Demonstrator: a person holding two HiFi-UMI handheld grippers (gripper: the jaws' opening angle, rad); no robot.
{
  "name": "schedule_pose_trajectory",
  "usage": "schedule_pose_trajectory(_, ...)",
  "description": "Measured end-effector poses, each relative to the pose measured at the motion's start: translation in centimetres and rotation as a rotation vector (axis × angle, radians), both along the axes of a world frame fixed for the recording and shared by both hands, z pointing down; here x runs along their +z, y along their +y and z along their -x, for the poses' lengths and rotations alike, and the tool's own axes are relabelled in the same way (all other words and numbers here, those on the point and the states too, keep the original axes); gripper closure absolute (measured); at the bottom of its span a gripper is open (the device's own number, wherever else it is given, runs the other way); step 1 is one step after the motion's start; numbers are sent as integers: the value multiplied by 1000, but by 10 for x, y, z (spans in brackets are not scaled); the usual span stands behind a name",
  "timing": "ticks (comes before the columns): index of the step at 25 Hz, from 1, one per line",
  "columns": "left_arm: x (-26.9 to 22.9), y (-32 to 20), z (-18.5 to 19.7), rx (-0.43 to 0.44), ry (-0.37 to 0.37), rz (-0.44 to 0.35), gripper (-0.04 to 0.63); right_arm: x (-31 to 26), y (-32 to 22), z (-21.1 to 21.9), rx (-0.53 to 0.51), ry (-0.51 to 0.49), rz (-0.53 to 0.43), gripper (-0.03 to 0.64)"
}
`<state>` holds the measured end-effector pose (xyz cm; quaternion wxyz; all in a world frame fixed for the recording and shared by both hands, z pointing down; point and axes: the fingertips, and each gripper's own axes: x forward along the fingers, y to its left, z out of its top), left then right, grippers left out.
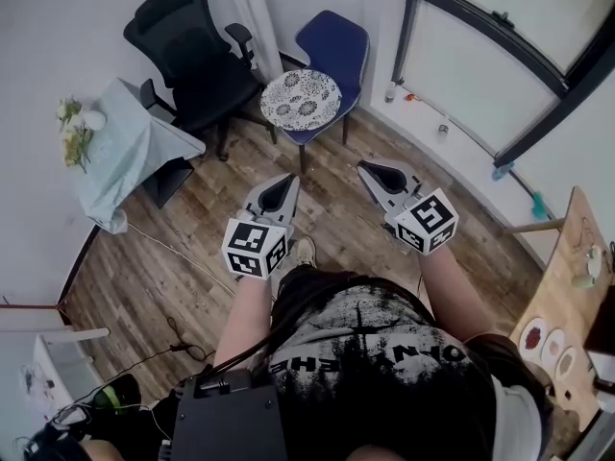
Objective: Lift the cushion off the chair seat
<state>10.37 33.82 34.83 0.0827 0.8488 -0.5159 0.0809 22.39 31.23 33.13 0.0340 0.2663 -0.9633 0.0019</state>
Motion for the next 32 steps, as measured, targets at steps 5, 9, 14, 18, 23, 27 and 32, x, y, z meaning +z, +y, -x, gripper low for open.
schedule_pose_trajectory(5,6,-29,23,4,6,10,581,8,-29,21,10,3,19,598)
schedule_pose_trajectory(9,6,-59,47,14,21,21,581,12,-54,43,21,5,39,598)
schedule_pose_trajectory(14,7,-100,75,51,20,33,581,12,-89,72,52,1,52,598)
schedule_pose_trajectory(18,8,-134,94,80,19,38,581,13,-118,92,76,-12,72,598)
schedule_pose_trajectory(23,11,-170,114,124,17,47,581,16,-152,117,105,-19,88,598)
schedule_pose_trajectory(27,18,-195,130,142,19,50,581,23,-175,135,113,-1,87,598)
schedule_pose_trajectory(32,27,-220,159,159,7,56,581,29,-200,165,126,-1,92,598)
